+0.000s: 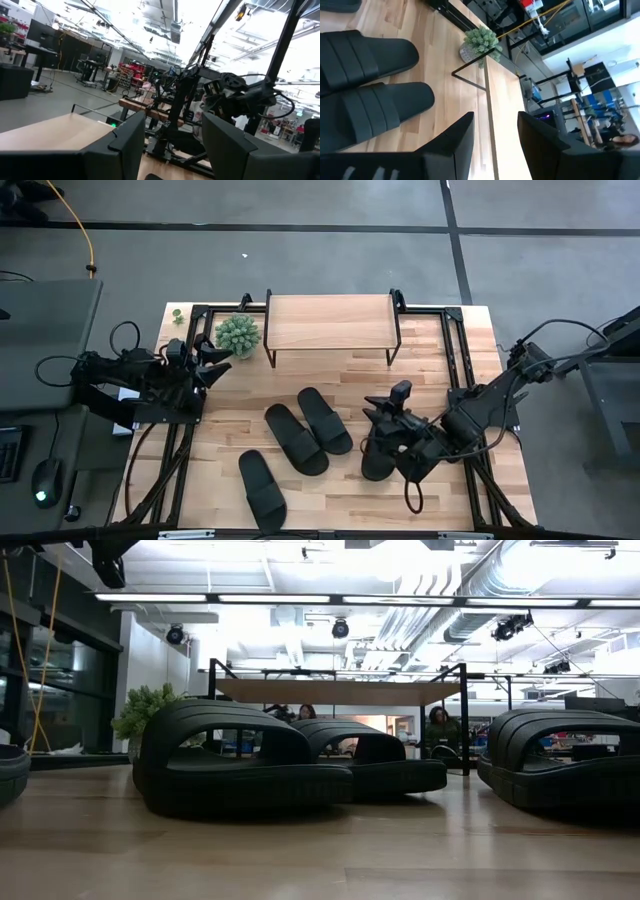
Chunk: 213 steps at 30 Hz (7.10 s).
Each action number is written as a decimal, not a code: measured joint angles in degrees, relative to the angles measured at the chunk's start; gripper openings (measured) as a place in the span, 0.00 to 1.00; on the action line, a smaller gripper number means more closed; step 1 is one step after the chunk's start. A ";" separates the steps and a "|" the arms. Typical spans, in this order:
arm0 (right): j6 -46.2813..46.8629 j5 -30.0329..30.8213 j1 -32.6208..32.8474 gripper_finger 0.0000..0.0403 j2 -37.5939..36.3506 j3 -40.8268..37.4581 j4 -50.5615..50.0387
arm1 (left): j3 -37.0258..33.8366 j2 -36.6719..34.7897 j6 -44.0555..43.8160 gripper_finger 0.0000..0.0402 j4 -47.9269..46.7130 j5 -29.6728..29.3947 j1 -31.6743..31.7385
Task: Pick and place slides into the shelf
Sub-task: Put the black slide on the shelf
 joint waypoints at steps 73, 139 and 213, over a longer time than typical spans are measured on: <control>4.49 -11.20 -0.12 0.35 29.64 -0.07 31.96 | 7.52 18.48 -4.93 0.44 2.42 12.26 0.00; -3.67 -11.05 -7.15 0.35 40.48 -0.55 45.17 | 7.50 18.47 -4.94 0.44 2.43 12.26 -0.02; 5.87 -15.15 -12.85 0.00 36.74 18.01 15.59 | 7.48 17.85 5.90 0.44 -0.80 12.29 -0.01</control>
